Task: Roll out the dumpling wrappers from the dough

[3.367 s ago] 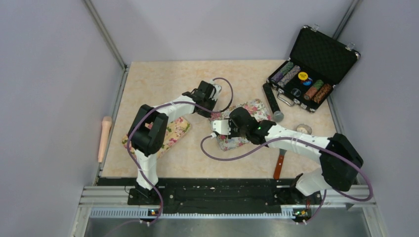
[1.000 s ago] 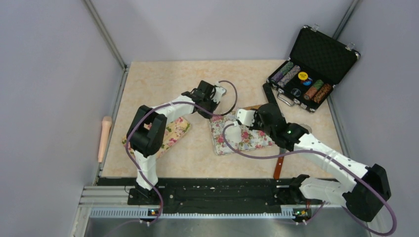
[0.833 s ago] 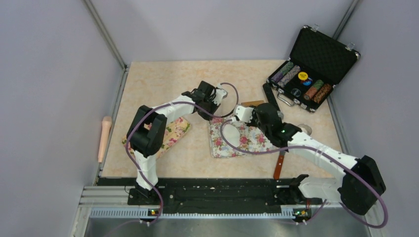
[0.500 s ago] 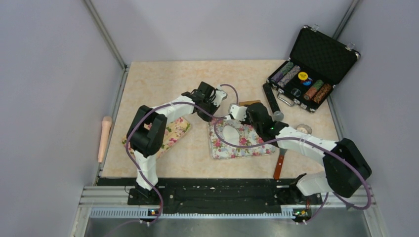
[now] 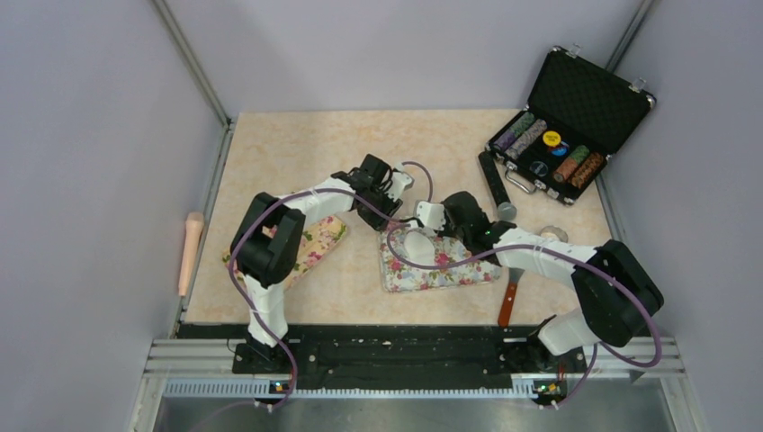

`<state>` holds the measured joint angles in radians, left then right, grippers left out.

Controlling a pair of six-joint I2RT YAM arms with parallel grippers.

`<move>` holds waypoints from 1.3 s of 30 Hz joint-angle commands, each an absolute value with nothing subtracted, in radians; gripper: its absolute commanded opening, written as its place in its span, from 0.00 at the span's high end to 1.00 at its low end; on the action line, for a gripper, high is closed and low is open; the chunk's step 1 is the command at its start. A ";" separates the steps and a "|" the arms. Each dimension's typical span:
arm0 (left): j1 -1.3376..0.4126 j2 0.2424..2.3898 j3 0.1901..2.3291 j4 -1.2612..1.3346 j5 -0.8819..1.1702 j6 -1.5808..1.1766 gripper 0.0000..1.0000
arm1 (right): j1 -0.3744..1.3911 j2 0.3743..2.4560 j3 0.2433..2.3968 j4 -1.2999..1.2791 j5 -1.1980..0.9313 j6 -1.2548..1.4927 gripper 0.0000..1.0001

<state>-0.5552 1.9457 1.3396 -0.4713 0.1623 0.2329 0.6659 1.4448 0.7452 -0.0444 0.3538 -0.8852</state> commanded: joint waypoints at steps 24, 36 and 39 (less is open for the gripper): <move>-0.467 1.647 1.275 -0.513 0.358 0.245 0.30 | 0.659 1.327 0.756 -0.340 0.134 -0.791 0.44; -0.396 1.519 1.238 -0.544 0.353 0.245 0.30 | 0.659 1.065 0.765 -0.562 0.136 -0.765 0.28; -0.362 1.468 1.217 -0.535 0.268 0.237 0.30 | 0.655 0.979 0.729 -0.546 0.192 -0.754 0.28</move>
